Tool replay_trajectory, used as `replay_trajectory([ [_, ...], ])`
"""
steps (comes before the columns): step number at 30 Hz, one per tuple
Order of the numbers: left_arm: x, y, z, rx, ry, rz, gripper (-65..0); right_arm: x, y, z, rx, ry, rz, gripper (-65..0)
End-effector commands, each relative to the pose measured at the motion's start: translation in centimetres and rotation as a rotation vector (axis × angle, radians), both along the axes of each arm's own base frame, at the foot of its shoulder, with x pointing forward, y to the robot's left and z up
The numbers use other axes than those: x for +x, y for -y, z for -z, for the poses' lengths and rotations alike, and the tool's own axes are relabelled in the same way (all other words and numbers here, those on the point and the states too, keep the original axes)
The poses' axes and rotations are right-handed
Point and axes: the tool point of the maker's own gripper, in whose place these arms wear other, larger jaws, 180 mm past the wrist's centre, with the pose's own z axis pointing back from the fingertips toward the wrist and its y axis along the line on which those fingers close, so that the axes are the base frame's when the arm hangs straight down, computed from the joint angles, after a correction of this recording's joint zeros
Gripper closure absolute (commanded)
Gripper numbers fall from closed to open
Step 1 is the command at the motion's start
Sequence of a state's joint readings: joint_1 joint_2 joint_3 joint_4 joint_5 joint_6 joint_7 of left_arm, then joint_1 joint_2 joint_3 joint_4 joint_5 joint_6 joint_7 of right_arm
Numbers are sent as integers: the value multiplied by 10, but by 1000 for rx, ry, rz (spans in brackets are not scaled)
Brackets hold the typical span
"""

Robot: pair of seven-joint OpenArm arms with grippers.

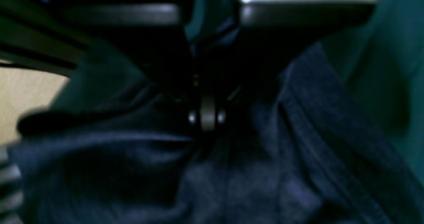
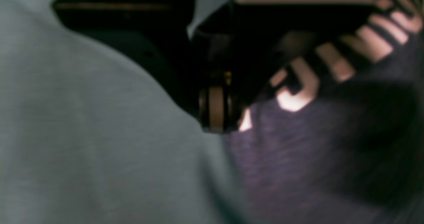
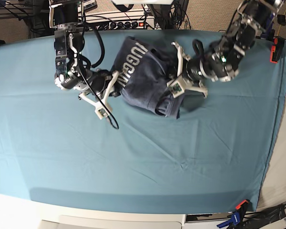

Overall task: Fold the T-shirt properly
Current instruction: 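Press the bundle flat with both grippers to square it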

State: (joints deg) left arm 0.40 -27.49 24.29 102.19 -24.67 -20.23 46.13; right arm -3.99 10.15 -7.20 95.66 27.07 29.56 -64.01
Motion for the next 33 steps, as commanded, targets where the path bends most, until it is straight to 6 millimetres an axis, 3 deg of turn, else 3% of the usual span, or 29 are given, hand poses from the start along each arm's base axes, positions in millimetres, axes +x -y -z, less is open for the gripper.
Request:
replay_trajectory([
  [1,19,-13,-3,45,44,-35,0,-35,9,25,-86,-146,-46,0],
  [7,57,-22,-19,68,107,-78,0,-56,-5,28,-12,-195,-87,0],
  [14,89,-24,-46,60,190,-110,0,-62,-30,22,74,-212,-117,0],
  [25,94,-25,-50,61,203,-115,0,-84,-88,18,138,-230,-253,0],
  [28,97,-30,-50,100,228,-117,0,-84,-87,22,98,-224,-261,0],
  [33,111,-50,-58,160,278,-146,0,-74,-64,29,20,-210,-211,0],
])
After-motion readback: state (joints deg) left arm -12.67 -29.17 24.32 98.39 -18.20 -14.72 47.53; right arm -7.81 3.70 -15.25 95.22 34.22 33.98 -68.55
